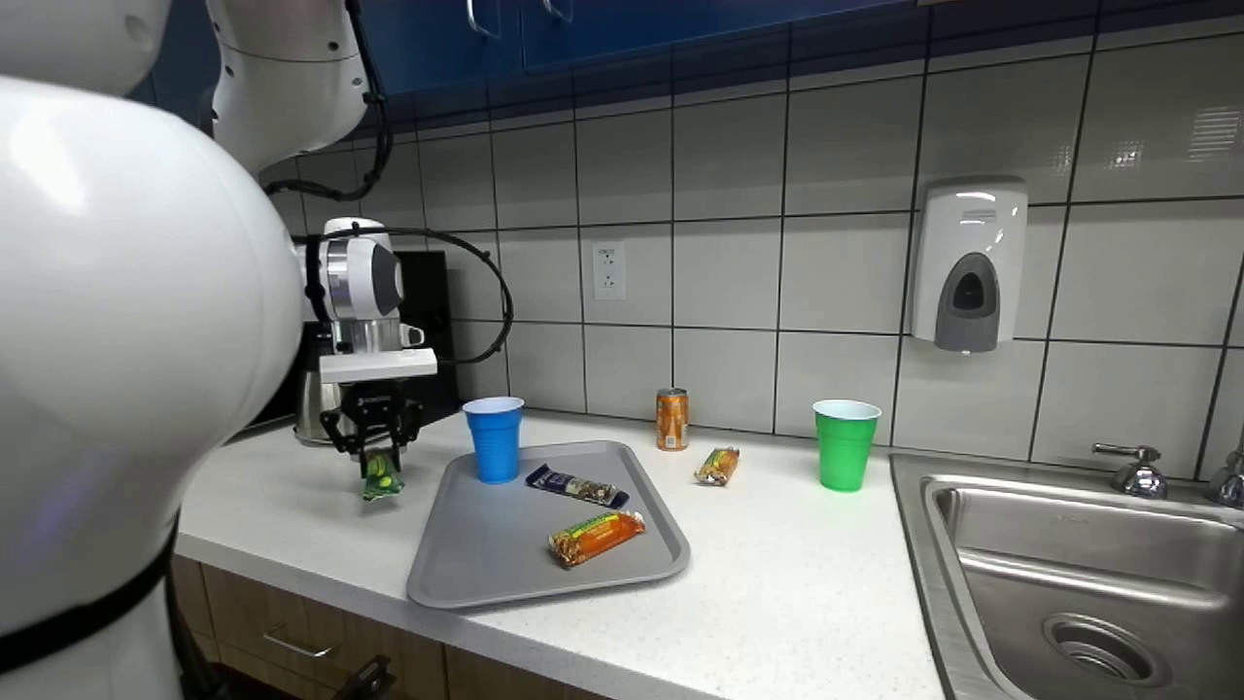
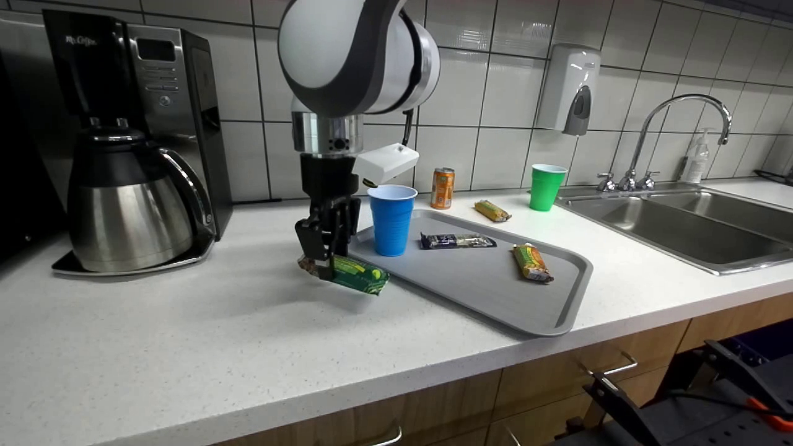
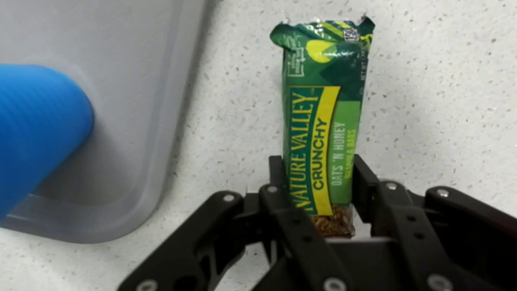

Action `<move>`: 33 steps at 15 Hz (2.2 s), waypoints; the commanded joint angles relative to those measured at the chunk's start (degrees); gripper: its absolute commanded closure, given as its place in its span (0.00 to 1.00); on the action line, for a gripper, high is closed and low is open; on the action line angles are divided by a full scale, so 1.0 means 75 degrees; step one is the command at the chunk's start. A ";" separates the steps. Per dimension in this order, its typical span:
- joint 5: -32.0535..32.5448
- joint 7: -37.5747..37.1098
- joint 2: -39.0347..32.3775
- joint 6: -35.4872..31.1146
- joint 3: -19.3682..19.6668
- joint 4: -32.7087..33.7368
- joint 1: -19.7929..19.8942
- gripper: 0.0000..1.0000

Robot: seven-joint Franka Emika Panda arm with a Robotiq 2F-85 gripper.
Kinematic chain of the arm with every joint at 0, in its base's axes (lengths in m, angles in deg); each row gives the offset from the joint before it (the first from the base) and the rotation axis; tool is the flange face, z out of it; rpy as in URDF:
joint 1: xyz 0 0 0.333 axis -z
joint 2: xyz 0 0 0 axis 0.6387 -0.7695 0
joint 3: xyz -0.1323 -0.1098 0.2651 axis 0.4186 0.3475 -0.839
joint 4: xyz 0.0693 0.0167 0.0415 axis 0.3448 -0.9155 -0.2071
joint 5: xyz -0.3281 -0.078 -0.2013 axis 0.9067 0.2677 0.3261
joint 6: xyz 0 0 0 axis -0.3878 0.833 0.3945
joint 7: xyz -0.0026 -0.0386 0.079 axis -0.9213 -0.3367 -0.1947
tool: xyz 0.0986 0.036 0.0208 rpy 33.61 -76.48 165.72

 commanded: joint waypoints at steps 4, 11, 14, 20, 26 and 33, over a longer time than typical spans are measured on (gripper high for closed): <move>0.0312 -0.0267 -0.0358 0.0451 -0.0040 0.0535 -0.0116 0.84; 0.0397 -0.0263 -0.0473 0.0608 -0.0048 0.0687 -0.0173 0.17; 0.0401 -0.0265 -0.0408 0.0583 -0.0045 0.0673 -0.0164 0.00; 0.0270 -0.0228 -0.0115 0.0520 -0.0088 0.0526 -0.0021 0.00; 0.0043 -0.0074 0.0291 0.0567 -0.0185 0.0187 0.0222 0.00; -0.0389 0.0178 0.0906 0.0526 -0.0319 -0.0545 0.0645 0.00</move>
